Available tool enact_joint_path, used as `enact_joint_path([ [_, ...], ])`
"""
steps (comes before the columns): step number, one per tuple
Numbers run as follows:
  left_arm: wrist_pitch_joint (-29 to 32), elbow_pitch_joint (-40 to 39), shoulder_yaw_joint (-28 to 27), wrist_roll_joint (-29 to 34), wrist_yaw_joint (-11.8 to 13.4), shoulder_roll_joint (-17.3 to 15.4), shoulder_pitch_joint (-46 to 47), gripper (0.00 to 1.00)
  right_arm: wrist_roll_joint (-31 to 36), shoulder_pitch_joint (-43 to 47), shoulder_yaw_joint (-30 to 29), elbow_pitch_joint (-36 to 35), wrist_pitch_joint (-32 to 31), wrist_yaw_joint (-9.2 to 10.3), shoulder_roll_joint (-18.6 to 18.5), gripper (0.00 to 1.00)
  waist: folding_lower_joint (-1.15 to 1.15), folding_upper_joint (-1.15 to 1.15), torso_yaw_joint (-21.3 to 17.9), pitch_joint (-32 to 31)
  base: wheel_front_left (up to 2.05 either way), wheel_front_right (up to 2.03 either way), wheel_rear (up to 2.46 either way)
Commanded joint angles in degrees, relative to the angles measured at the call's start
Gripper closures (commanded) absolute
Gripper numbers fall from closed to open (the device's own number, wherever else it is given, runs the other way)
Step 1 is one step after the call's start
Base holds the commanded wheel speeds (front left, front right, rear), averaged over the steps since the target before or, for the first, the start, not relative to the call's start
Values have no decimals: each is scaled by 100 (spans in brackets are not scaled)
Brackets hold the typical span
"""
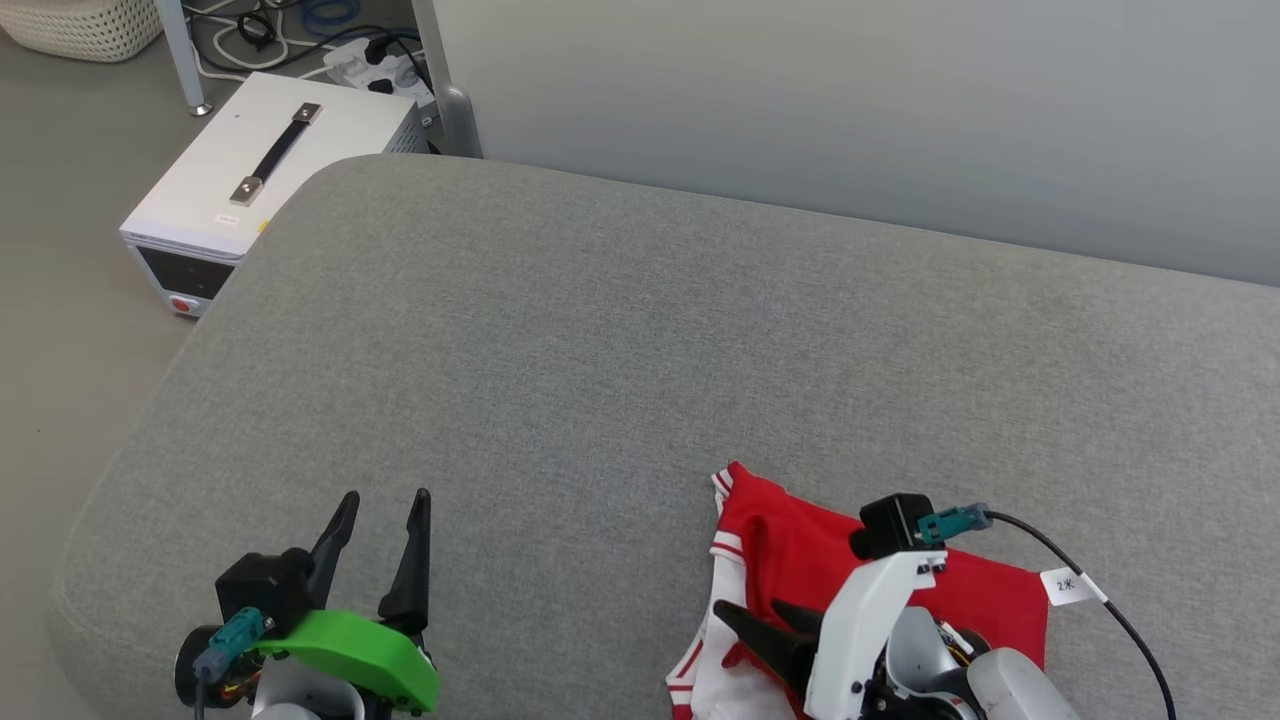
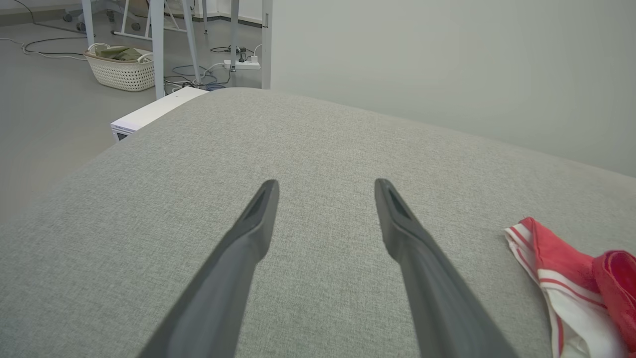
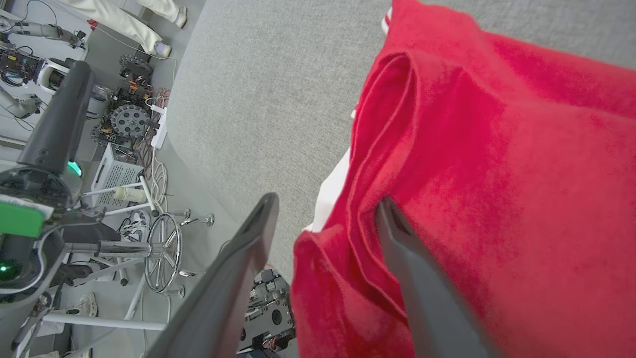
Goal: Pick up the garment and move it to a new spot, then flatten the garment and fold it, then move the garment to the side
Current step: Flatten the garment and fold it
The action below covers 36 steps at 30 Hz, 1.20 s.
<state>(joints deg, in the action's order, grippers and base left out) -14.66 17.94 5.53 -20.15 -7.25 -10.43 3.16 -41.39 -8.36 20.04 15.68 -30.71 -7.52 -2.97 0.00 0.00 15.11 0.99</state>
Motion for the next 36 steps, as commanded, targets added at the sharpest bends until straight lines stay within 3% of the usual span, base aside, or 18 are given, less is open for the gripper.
enact_joint_path([
  [1, -34, 10, -15, 30, -18, 17, 103, 0, -121, -97, 70, -28, 74, 3, 9, 0, 0, 0, -12, -33, 0, 0, 0],
  [7, -34, 29, -36, 46, -20, 6, 60, 0, -678, -244, 254, -261, 90, 3, 9, 0, 0, 0, -112, -146, 0, 0, 0],
  [13, -34, -55, 10, 38, -22, 39, 20, 0, -256, -496, -24, -547, 212, 3, -16, 0, 0, 0, -328, -232, 0, 0, 0],
  [18, -34, -216, 56, 7, -23, 71, -4, 0, 771, -755, 47, -1016, 817, 3, -745, 0, 0, 0, -589, -273, 0, 0, 0],
  [25, -34, -464, 184, -45, -23, 127, -17, 0, 1681, -794, -126, -1205, 1956, 3, -1791, 0, 0, 0, -969, -294, 0, 0, 0],
  [31, -34, -644, 202, -14, -24, 159, -66, 0, 2120, -484, -499, -1334, 2713, 3, -2149, 0, 0, 0, -1258, -292, 0, 0, 0],
  [36, -34, -787, 198, 82, -24, 177, -203, 0, 2338, -62, -901, -1444, 3076, 3, -2142, 0, 0, 0, -1454, -297, 0, 0, 0],
])
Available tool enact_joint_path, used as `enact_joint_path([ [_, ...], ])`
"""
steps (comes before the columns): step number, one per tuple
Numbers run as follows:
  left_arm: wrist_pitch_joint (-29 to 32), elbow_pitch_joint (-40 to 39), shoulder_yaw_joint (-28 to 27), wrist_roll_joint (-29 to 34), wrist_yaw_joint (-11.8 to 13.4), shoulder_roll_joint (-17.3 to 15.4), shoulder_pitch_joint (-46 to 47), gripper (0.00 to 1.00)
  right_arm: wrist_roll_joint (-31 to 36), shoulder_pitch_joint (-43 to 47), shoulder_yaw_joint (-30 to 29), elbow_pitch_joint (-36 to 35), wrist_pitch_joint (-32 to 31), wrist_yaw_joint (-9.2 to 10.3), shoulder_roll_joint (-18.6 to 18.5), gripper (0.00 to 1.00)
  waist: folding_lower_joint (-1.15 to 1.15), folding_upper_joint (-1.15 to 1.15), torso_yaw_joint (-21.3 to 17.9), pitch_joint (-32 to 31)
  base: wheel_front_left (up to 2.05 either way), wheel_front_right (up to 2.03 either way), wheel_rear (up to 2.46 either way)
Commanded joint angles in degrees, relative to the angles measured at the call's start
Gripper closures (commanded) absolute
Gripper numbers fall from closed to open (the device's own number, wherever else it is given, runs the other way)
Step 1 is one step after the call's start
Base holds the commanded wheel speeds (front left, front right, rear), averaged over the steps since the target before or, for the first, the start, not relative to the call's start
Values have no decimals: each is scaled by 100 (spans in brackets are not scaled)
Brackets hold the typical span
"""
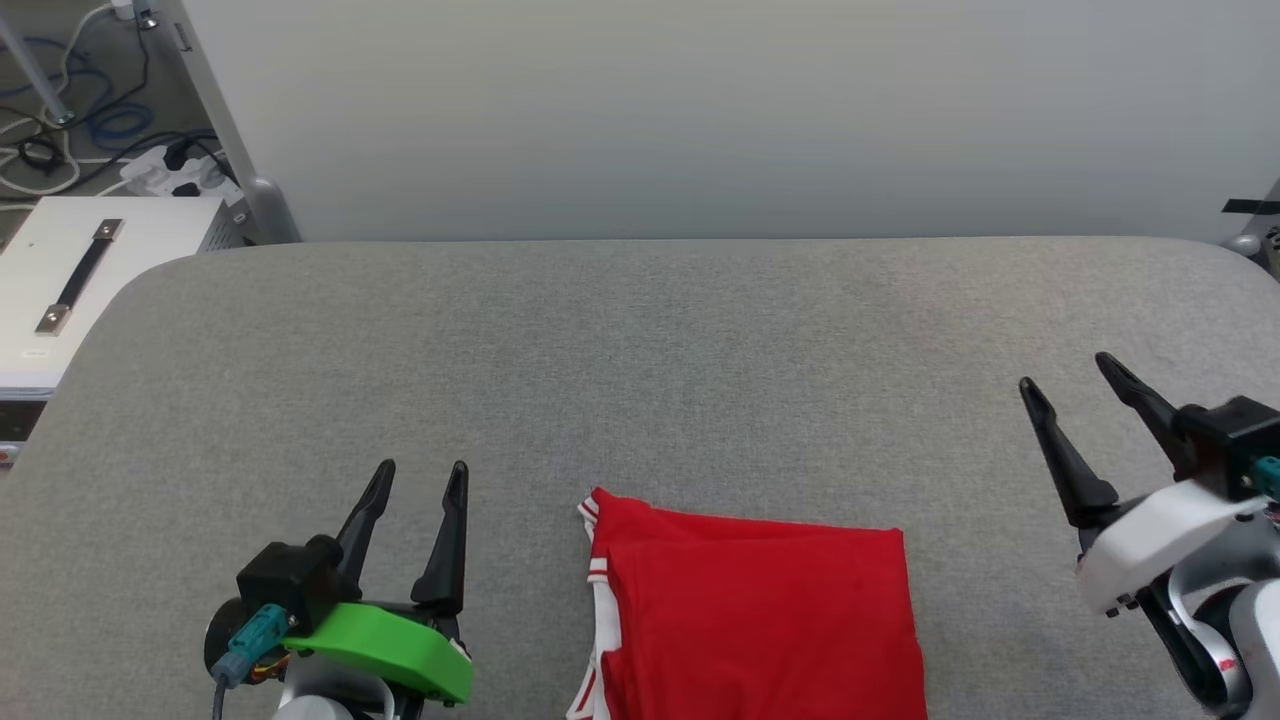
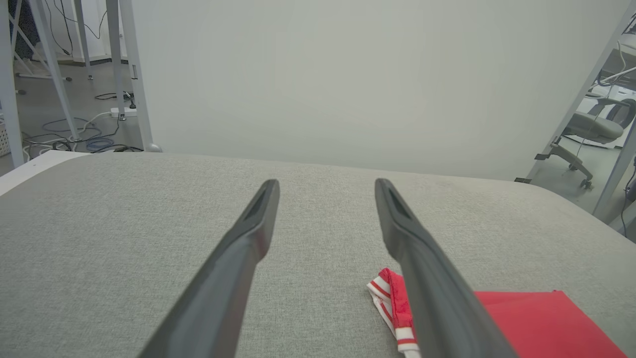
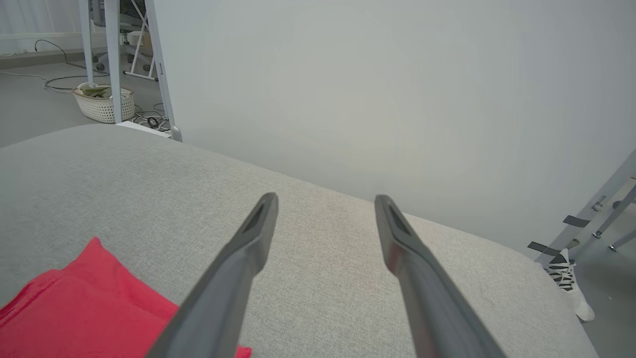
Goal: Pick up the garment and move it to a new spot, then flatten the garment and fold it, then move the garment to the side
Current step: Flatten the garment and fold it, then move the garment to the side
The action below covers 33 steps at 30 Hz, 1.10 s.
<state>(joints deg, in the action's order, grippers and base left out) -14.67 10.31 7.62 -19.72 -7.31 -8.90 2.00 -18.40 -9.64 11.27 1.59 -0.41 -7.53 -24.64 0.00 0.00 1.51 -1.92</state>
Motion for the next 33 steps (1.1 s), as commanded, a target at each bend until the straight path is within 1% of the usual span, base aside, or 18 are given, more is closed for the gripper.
enact_joint_path([
  [1, -33, -60, -26, 44, -17, 41, -116, 0, 39, 182, -152, -64, 113, 4, 86, 0, 0, 0, -112, -7, 0, 0, 0],
  [4, -33, -170, -79, 65, -17, 92, -192, 0, 102, 541, -493, -220, 327, 4, 316, 0, 0, 0, -136, -5, 0, 0, 0],
  [8, -33, -287, -139, 84, -17, 192, -333, 0, 242, 1087, -842, -467, 639, 4, 736, 0, 0, 0, -138, 16, 0, 0, 0],
  [11, -33, -341, -125, 116, -17, 225, -419, 0, 428, 1388, -994, -591, 828, 4, 979, 0, 0, 0, -125, 52, 0, 0, 0],
  [16, -33, -339, -114, 128, -17, 248, -485, 0, 688, 1624, -1075, -543, 977, 4, 1302, 0, 0, 0, -111, 83, 0, 0, 0],
  [19, -33, -305, -110, 142, -17, 256, -499, 0, 870, 1676, -1061, -419, 990, 4, 1408, 0, 0, 0, -104, 83, 0, 0, 0],
  [26, -33, -309, -97, 135, -17, 268, -465, 0, 902, 1641, -1068, -324, 961, 4, 1485, 0, 0, 0, -88, 103, 0, 0, 0],
  [30, -33, -298, -93, 54, -17, 275, -423, 0, 783, 1637, -992, -339, 643, 4, 1425, 0, 0, 0, -59, 147, 0, 0, 0],
  [33, -33, -271, -65, 90, -17, 240, -398, 0, 654, 1610, -853, -453, 92, 4, 1306, 0, 0, 0, -40, 208, 0, 0, 0],
])
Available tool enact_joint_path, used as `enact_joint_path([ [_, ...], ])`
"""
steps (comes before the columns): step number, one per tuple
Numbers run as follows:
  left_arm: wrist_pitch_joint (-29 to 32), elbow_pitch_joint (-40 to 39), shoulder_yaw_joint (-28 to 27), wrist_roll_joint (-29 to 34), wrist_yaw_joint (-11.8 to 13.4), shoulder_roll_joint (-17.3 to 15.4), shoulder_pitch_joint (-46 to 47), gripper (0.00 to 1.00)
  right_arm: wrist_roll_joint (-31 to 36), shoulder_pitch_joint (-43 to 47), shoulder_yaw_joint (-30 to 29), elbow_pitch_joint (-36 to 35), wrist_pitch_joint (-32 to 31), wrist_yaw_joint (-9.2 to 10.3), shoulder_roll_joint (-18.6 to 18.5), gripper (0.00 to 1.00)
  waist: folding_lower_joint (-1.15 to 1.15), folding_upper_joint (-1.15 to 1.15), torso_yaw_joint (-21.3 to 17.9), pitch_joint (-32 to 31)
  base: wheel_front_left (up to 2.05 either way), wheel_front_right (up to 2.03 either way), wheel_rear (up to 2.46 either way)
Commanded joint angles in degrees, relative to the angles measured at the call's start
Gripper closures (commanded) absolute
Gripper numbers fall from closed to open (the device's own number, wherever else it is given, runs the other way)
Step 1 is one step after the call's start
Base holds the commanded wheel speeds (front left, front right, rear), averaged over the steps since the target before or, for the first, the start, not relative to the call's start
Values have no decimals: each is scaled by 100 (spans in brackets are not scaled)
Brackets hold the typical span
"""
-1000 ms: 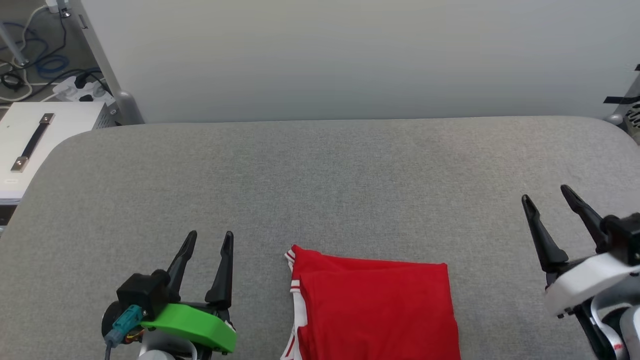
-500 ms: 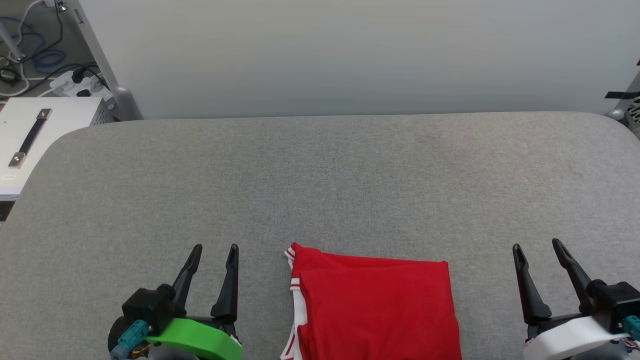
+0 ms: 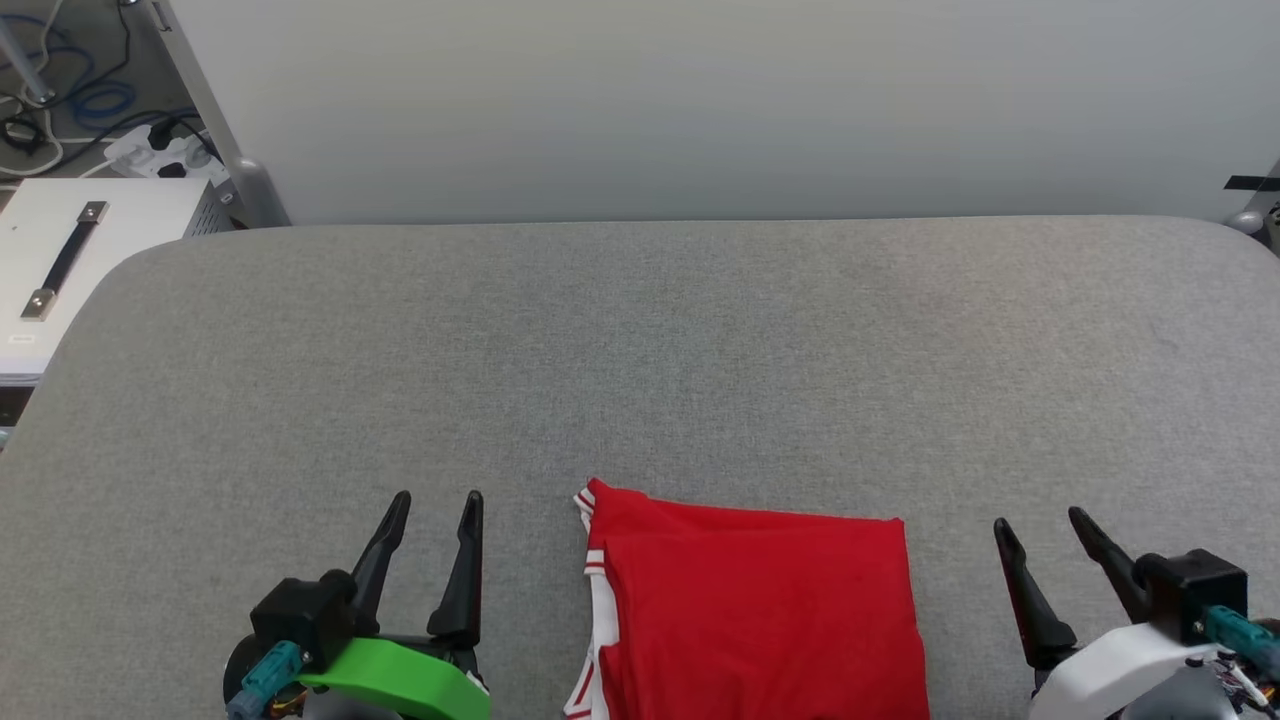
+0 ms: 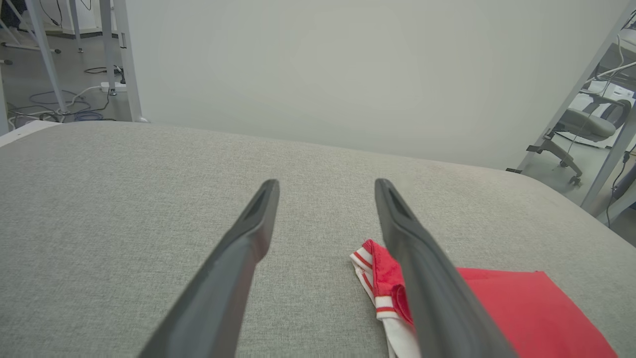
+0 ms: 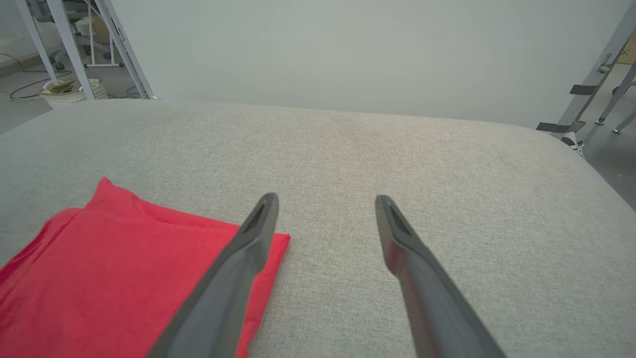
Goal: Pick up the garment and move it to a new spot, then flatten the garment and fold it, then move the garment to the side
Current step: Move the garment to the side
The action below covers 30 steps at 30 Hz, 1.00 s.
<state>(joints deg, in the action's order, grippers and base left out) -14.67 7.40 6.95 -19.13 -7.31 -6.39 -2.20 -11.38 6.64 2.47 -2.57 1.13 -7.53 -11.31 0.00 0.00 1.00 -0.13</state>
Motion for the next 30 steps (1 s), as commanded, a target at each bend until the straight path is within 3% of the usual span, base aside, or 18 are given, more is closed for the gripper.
enact_joint_path([
  [1, -33, 24, 14, 41, -17, -20, 36, 0, -119, -35, 72, -85, -285, 4, -61, 0, 0, 0, 19, 60, 0, 0, 0],
  [5, -33, 25, 50, 65, -17, -35, 125, 0, -528, -89, 341, -311, -1588, 4, -280, 0, 0, 0, 76, 224, 0, 0, 0],
  [6, -33, 17, 76, 82, -17, -40, 201, 0, -782, -143, 419, -466, -2189, 4, -349, 0, 0, 0, 125, 347, 0, 0, 0],
  [10, -33, 27, 140, 109, -17, -47, 350, 0, -1103, -240, 359, -550, -3536, 4, -314, 0, 0, 0, 250, 586, 0, 0, 0],
  [14, -33, 54, 190, 111, -17, -47, 477, 0, -1279, -374, 323, -470, -4449, 4, -146, 0, 0, 0, 380, 773, 0, 0, 0],
  [19, -33, 91, 231, 114, -17, -62, 605, 0, -1233, -573, 276, -212, -4779, 4, 41, 0, 0, 0, 525, 933, 0, 0, 0],
  [30, -33, 129, 260, 129, -18, -37, 746, 0, -1194, -839, 536, 565, -4703, 4, 200, 0, 0, 0, 664, 1112, 0, 0, 0],
])
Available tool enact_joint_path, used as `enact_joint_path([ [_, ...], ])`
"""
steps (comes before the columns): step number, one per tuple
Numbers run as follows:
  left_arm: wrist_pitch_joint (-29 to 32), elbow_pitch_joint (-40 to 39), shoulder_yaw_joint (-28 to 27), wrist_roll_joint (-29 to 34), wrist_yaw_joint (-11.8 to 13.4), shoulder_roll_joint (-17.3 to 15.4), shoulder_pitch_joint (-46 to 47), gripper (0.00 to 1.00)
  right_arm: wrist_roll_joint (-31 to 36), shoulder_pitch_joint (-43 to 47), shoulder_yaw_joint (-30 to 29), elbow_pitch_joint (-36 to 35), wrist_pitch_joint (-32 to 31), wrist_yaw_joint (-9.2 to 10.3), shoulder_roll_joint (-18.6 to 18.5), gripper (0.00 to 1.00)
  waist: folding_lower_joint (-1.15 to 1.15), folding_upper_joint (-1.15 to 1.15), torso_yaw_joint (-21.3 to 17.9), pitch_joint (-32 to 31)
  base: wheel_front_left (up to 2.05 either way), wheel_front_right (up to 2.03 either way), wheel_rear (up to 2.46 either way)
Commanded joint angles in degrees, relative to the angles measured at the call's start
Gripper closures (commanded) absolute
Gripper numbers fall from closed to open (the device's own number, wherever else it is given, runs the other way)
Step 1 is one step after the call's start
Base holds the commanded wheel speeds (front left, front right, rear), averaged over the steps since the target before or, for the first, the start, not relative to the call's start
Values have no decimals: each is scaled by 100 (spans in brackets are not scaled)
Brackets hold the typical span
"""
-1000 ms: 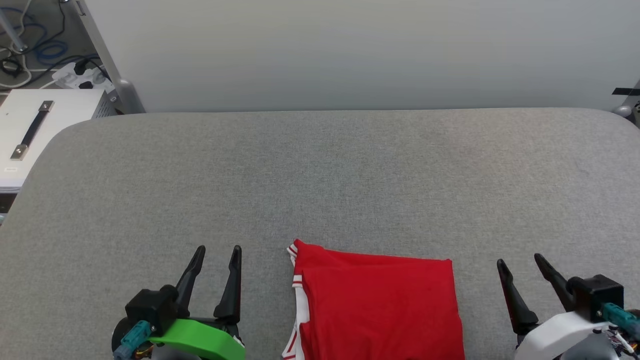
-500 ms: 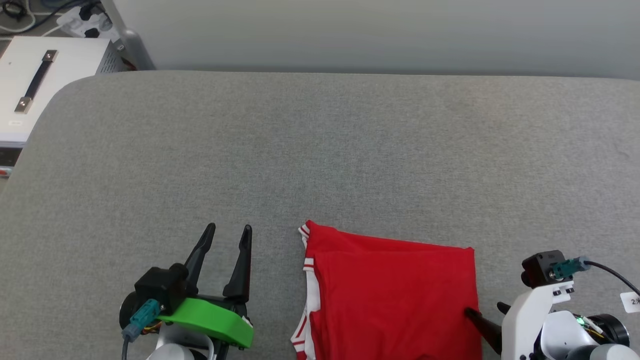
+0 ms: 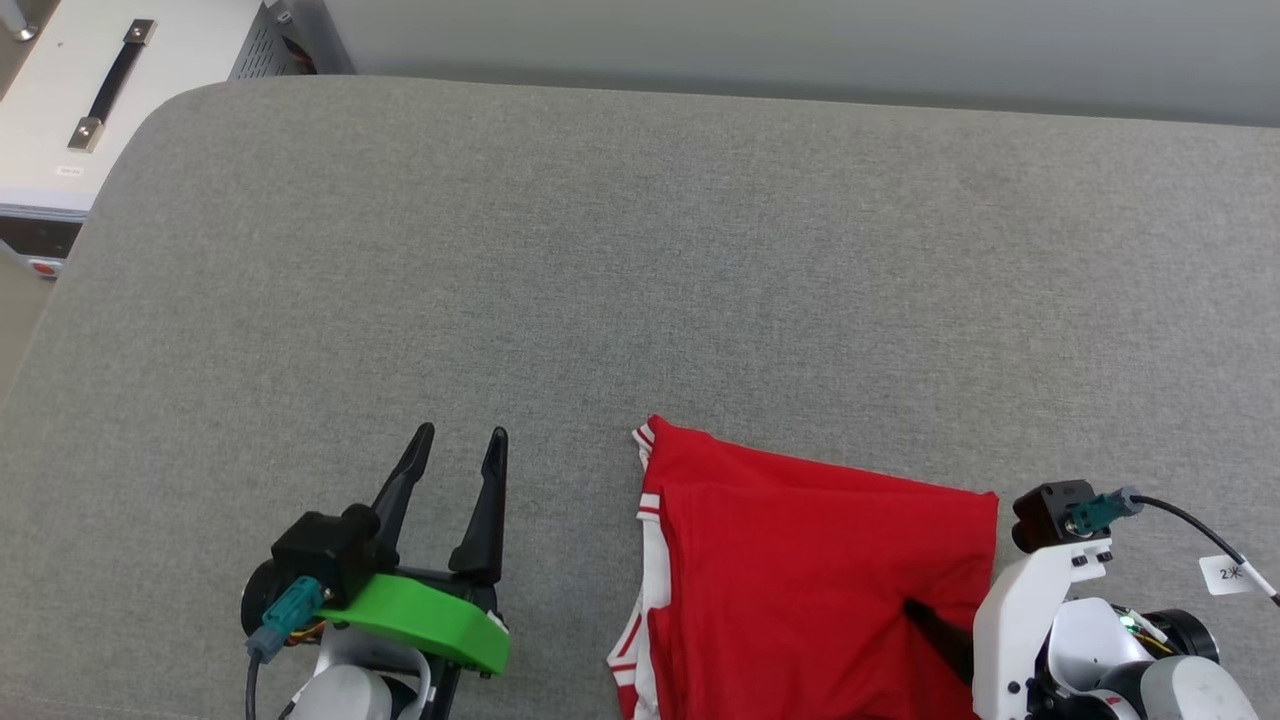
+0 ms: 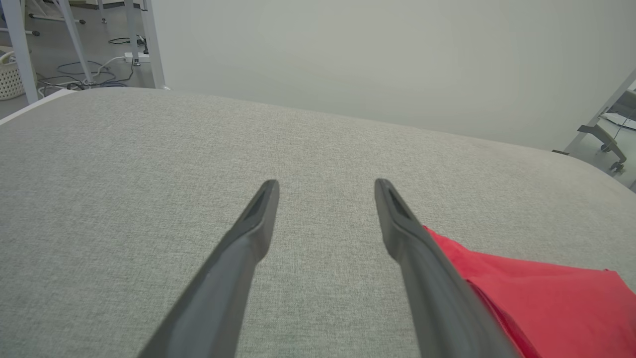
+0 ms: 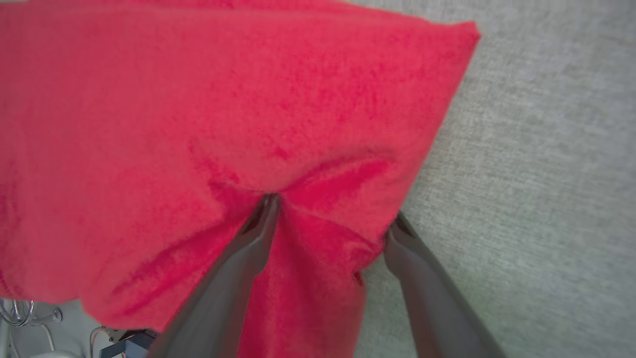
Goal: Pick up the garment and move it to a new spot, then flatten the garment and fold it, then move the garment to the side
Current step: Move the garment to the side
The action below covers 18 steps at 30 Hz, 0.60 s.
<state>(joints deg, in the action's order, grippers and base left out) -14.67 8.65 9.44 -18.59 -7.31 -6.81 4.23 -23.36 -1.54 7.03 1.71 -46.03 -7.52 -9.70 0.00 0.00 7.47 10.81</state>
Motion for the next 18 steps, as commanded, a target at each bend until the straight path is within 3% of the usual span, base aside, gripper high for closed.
enact_joint_path([
  [1, -33, 8, 12, 78, -18, 6, 108, 0, -2, -29, 120, 203, 25, 3, 33, 0, 0, 0, 16, 24, 0, 0, 0],
  [2, -33, 17, 13, 81, -18, 4, 113, 0, -13, -40, 179, 276, 46, 3, 20, 50, 0, 0, 13, 26, 0, 0, 0],
  [3, -33, 25, 13, 85, -18, 1, 115, 0, -18, -53, 235, 321, 77, 3, 2, 65, 0, 0, 8, 24, 0, 0, 0],
  [4, -33, 34, 12, 90, -18, -3, 114, 0, -27, -78, 326, 345, 156, 3, -36, 100, 0, 0, -3, 19, 0, 0, 0],
  [9, -33, 78, 24, 91, -18, -42, 82, 0, -69, -203, 583, 409, 546, 3, -276, 100, 0, 0, -139, -81, 0, 0, 0],
  [18, -33, 108, 117, 32, -18, -52, -52, 0, 134, -444, 1219, -12, 1264, 3, -1258, 100, 0, 0, -627, -438, 0, 0, 0],
])
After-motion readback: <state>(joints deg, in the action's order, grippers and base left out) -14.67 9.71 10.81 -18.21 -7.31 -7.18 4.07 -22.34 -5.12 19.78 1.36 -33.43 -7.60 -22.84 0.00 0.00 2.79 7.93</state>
